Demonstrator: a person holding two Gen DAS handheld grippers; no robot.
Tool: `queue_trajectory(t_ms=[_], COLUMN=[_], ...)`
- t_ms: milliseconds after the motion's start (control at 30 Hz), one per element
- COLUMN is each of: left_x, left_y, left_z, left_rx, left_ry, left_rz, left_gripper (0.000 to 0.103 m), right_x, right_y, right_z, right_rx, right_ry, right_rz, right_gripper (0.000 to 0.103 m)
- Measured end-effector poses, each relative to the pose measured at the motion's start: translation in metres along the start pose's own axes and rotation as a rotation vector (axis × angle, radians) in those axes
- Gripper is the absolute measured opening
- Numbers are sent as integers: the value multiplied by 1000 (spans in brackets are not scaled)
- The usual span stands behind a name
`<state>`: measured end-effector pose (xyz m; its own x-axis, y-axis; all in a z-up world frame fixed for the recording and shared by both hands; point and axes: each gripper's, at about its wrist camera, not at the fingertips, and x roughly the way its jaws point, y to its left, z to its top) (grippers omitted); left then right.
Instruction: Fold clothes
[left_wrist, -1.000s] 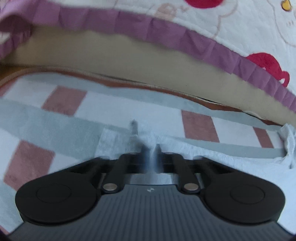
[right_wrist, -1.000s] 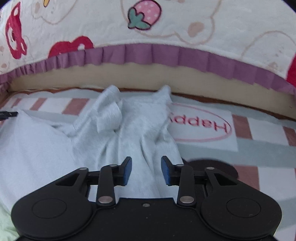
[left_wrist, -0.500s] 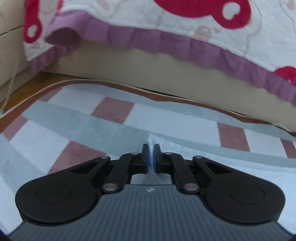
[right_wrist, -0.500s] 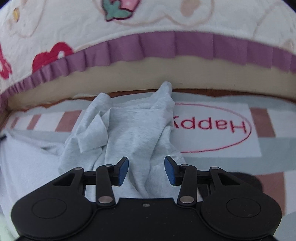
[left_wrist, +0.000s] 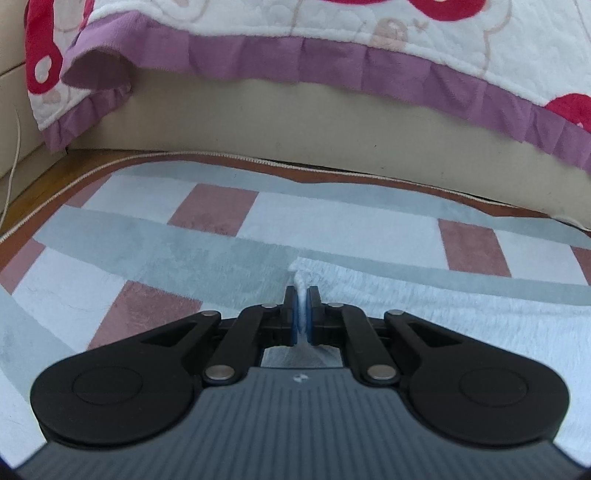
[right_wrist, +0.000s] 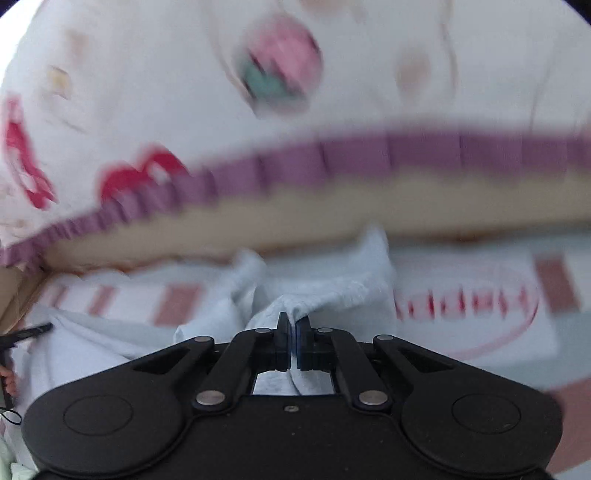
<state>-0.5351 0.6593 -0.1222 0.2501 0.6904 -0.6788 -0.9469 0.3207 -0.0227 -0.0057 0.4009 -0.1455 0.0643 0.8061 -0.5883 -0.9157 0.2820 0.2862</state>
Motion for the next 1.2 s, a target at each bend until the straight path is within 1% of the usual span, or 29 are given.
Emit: queue_trajectory(t_ms=[33,67,200,233,300,333,367,400,433,467,500,533,567,600,633,700,767,800,833,867,900,967,1033,1067,1133,1200], left_x=[1,1,-1,-3,-19,-31,-45,-58,-70,-78,-86,-88,-85,-81,-77,-57,-27,-12,3,14,26,42,60,69,72,76], left_y=[1,0,-6,-8,-16,-21,-26,-32,-38,-47,-55,-65,-80,-95,-111,-157,-204,-228,-252,-276,-301,-340,-363,-368,-371,-374], left_z=[0,0,1,2,5,7,9,11,13,15,17,19,21,22,24,29,37,42,46,49,52,55,55,53,51,49], left_rx=[-6,-7,12,24,62,85,101,103,105,95,85,74,53,31,9,-35,-59,-58,-54,-8,39,116,105,71,59,47], left_ry=[1,0,-3,-5,-51,-88,-130,-160,-189,-198,-206,-196,-165,-133,-99,12,122,161,199,215,231,252,294,321,341,362], left_rz=[0,7,43,53,57,39,10,-28,-68,-134,-199,-266,-339,-413,-485,-595,-690,-700,-709,-712,-714,-720,-739,-751,-778,-806], left_gripper=[5,5,6,10,16,25,39,46,51,52,52,53,56,56,57,57,57,57,57,57,57,57,57,57,57,56], right_x=[-5,-4,7,12,23,32,42,45,46,47,43,39,35,31,27,20,16,17,21,29,37,53,68,76,89,98], right_y=[3,4,7,5,0,-4,-9,-14,-18,-23,-27,-33,-38,-43,-48,-57,-71,-78,-83,-87,-90,-95,-98,-99,-100,-102], right_z=[1,2,9,8,3,-3,-9,-15,-20,-25,-26,-24,-22,-18,-12,3,22,32,42,50,55,60,60,60,57,52], right_rx=[-25,-35,-84,-91,-100,-103,-107,-110,-112,-114,-99,-73,-47,-30,-20,7,83,127,175,215,253,321,349,347,320,319], right_ry=[-29,-34,-27,0,65,119,192,216,228,240,227,214,202,185,165,134,112,110,125,150,169,197,213,219,226,213], right_rz=[-24,-42,-75,-74,-71,-107,-154,-177,-193,-210,-209,-205,-202,-207,-226,-249,-192,-155,-109,-67,-45,-20,-8,-1,-13,-13], right_gripper=[4,4,4,4,4,7,12,17,17,18,19,21,23,31,35,36,37,43,52,54,55,55,55,55,55,55])
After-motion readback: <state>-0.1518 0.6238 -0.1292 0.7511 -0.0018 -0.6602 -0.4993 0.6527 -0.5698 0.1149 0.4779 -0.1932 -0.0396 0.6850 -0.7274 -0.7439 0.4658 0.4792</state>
